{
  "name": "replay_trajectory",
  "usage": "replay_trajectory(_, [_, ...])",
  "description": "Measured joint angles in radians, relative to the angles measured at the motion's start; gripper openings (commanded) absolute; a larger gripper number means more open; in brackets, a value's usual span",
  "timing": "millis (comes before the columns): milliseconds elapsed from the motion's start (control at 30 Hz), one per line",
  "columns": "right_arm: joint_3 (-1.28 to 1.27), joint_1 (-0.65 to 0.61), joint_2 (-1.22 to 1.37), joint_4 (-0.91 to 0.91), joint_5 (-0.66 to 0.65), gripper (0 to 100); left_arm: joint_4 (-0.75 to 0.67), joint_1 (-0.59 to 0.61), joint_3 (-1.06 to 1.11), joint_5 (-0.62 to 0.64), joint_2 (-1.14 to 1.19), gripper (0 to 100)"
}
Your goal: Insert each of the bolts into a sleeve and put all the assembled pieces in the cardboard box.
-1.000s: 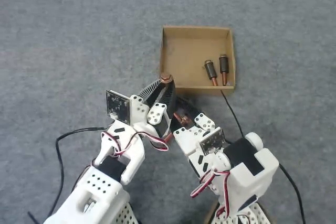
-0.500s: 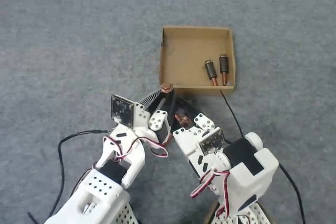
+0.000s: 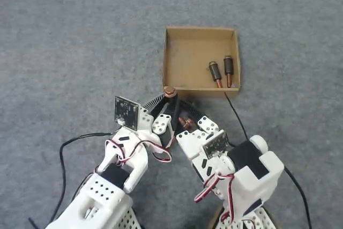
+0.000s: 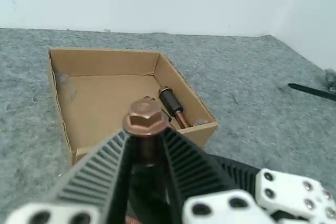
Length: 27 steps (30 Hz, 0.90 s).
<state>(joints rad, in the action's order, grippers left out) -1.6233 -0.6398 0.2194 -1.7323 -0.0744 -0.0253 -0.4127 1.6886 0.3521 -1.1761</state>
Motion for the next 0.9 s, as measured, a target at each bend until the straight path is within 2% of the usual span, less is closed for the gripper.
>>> replay_trajectory(100, [0.0, 0.0, 0.0, 0.0, 0.0, 0.7, 0.0, 0.0, 0.0, 0.0, 0.0, 5])
replay_trajectory(233, [0.0, 0.002, 0.0, 0.0, -0.002, 0.7, 0.003, 0.0, 0.0, 0.0, 0.0, 19])
replay_trajectory(300, [0.0, 0.006, 0.0, 0.0, -0.002, 0.7, 0.009, 0.009, 0.0, 0.002, 0.0, 23])
replay_trajectory(900, [0.0, 0.009, -0.002, 0.0, -0.002, 0.7, 0.011, 0.006, 0.002, -0.005, 0.011, 21])
